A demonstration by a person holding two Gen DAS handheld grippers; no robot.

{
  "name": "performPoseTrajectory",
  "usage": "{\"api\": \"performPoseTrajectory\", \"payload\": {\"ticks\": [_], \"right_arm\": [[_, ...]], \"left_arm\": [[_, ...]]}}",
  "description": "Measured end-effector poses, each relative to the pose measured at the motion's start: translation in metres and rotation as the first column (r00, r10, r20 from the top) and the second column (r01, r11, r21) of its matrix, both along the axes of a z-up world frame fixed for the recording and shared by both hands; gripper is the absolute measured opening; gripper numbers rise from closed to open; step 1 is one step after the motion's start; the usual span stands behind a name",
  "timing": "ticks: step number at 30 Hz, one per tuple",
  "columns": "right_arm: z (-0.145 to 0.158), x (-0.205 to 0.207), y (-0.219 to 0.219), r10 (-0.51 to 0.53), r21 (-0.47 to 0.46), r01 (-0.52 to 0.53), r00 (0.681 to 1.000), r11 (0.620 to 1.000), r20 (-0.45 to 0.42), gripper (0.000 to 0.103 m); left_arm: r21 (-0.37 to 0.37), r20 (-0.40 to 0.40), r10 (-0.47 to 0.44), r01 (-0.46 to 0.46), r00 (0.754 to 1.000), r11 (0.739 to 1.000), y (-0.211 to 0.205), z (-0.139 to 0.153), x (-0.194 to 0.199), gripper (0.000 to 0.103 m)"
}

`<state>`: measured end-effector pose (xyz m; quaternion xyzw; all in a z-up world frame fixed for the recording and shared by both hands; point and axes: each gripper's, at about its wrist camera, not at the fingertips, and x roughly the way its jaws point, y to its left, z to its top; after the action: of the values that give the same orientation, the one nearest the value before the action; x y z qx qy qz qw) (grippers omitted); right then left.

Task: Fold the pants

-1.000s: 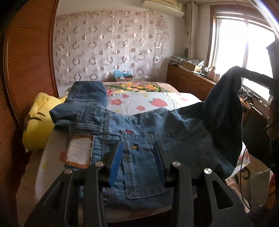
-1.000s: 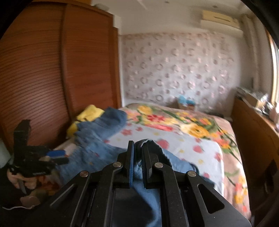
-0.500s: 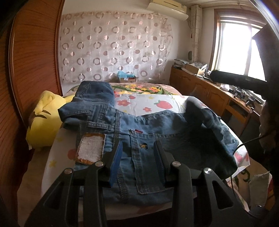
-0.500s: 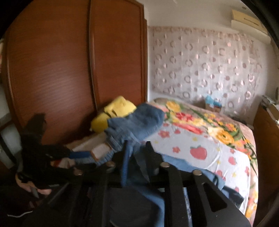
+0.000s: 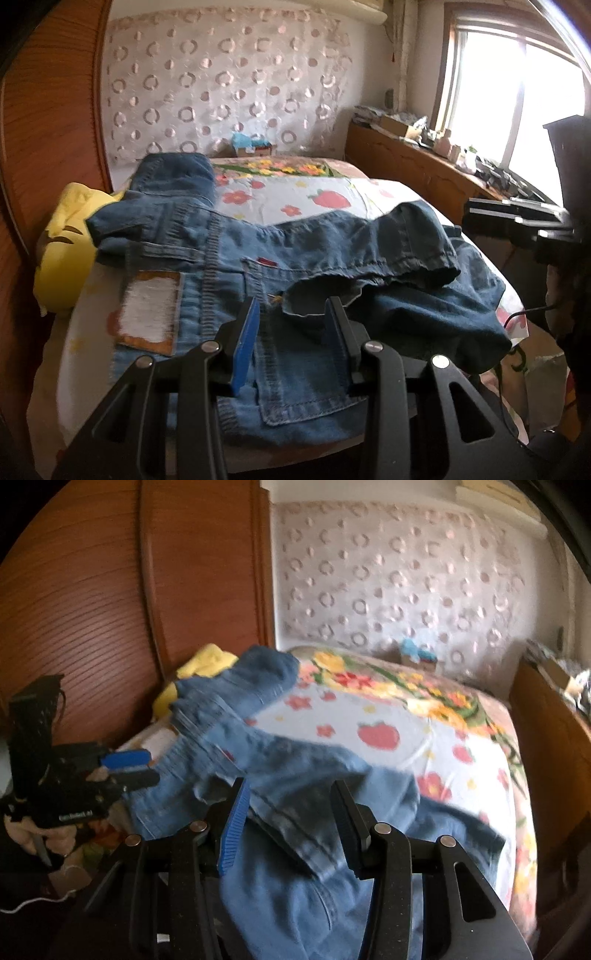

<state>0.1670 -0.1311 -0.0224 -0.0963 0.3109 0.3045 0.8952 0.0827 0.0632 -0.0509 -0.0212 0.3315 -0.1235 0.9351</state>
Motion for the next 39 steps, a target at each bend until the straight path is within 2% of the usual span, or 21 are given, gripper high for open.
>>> {"api": "performPoseTrajectory", "payload": {"ticks": [3,7,10,19,20,21,22,24,25,27,28,31,39], "right_arm": [[-0.018,0.004,-0.007,-0.028,-0.006,0.028,0.999,1.000,-0.036,0.053],[-0.038,0.010,-0.011,-0.040,-0.010,0.039,0.995,0.999,-0.095,0.053],[-0.046,0.012,-0.013,-0.050,-0.006,0.049,0.992,0.999,-0.116,0.053],[-0.062,0.023,-0.018,-0.086,-0.014,0.085,0.984,0.996,-0.159,0.053],[-0.063,0.023,-0.018,-0.081,-0.006,0.081,0.984,0.997,-0.160,0.051],[-0.063,0.024,-0.018,-0.076,-0.001,0.077,0.984,0.997,-0.160,0.040],[-0.062,0.024,-0.017,-0.070,0.002,0.071,0.986,0.997,-0.152,0.034],[-0.059,0.024,-0.015,-0.063,0.001,0.064,0.989,0.998,-0.134,0.012],[-0.056,0.024,-0.015,-0.053,0.007,0.055,0.991,0.998,-0.123,0.011],[-0.050,0.024,-0.015,-0.045,0.019,0.047,0.994,0.999,-0.101,0.006],[-0.045,0.025,-0.015,-0.040,0.024,0.042,0.995,0.999,-0.092,0.005],[-0.032,0.026,-0.013,-0.028,0.032,0.030,0.998,0.999,-0.056,0.004],[0.015,0.033,0.009,0.024,0.039,-0.025,0.999,0.999,0.035,0.003]], "left_arm": [[0.016,-0.034,-0.025,0.026,0.999,1.000,-0.008,-0.010,0.012,0.035],[0.037,-0.089,-0.065,0.068,0.994,0.997,-0.020,-0.023,0.031,0.035],[0.064,-0.112,-0.061,0.068,0.992,0.996,-0.027,-0.029,0.040,0.035],[0.089,-0.132,-0.067,0.079,0.989,0.993,-0.028,-0.041,0.044,0.035],[0.088,-0.130,-0.067,0.078,0.989,0.993,-0.028,-0.042,0.045,0.035],[0.087,-0.123,-0.069,0.080,0.990,0.993,-0.028,-0.041,0.045,0.035],[0.084,-0.112,-0.072,0.082,0.991,0.993,-0.028,-0.041,0.045,0.034],[0.069,-0.091,-0.092,0.098,0.992,0.993,-0.027,-0.039,0.043,0.023],[0.055,-0.084,-0.104,0.109,0.991,0.993,-0.027,-0.038,0.042,0.016],[0.036,-0.068,-0.125,0.128,0.990,0.991,-0.027,-0.035,0.039,0.011],[0.034,-0.059,-0.130,0.132,0.990,0.991,-0.028,-0.033,0.037,0.004],[0.019,-0.021,-0.133,0.134,0.991,0.991,-0.027,-0.021,0.027,0.003],[-0.039,0.119,-0.091,0.096,0.989,0.995,0.003,0.035,-0.006,0.002]]}}
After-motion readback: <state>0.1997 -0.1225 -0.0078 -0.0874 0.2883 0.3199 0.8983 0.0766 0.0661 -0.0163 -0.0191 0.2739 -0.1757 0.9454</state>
